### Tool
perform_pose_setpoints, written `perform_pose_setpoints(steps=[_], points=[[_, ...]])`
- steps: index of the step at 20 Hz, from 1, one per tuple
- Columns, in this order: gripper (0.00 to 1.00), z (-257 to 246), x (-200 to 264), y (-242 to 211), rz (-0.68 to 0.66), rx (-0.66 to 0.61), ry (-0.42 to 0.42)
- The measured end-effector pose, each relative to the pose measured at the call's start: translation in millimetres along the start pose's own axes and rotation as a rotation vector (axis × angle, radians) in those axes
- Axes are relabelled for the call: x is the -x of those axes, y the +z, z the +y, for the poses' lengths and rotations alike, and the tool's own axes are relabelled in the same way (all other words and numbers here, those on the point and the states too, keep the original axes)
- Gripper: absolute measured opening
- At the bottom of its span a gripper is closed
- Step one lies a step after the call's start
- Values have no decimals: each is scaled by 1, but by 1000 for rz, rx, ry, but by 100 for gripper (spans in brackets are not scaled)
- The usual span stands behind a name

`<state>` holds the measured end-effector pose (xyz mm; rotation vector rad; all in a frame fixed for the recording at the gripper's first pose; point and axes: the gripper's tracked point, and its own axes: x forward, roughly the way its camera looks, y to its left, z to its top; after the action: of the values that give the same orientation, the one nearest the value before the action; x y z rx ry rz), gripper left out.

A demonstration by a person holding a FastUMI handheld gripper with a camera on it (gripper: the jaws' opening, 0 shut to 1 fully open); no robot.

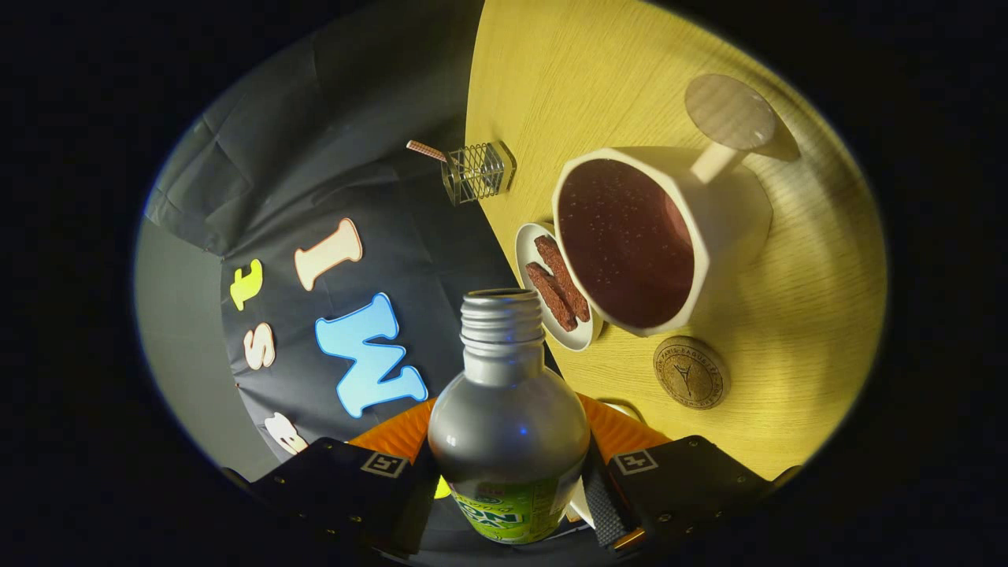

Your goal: Take the bottle from table, then pour the juice into the cup, finally place the bottle on the coaster

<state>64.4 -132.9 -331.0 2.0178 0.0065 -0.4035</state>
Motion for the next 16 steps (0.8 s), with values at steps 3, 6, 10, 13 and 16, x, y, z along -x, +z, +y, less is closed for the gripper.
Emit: perform_pose_setpoints(steps=[3, 6, 10, 13, 16], points=[[79, 4, 2, 0, 2, 20, 9], [79, 9, 5, 3, -7, 32, 21], [79, 18, 8, 4, -17, 75, 43], [79, 28, 10, 2, -3, 127, 55], [79, 40, 16, -1, 9, 230, 73]])
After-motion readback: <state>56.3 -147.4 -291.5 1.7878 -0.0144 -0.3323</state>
